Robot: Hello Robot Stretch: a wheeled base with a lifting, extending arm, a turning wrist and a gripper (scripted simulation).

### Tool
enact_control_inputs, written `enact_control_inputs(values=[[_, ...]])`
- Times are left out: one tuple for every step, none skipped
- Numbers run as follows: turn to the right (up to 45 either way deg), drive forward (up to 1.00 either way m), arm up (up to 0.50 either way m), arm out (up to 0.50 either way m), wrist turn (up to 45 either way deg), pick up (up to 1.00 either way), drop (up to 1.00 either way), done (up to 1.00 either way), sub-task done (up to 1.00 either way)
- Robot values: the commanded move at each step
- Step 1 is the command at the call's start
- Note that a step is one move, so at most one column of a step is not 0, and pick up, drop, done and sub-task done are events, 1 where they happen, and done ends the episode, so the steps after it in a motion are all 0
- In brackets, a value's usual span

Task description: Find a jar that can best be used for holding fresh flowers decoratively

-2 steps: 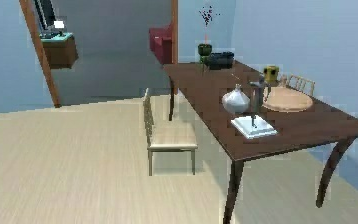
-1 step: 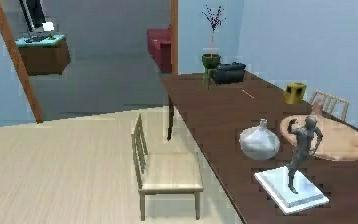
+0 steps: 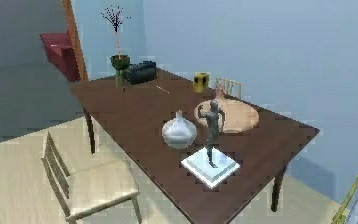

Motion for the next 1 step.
enact_control_inputs(values=[[0.0, 0.0, 0.0, 0.0, 0.0, 0.0, 0.0, 1.0, 0.0]])
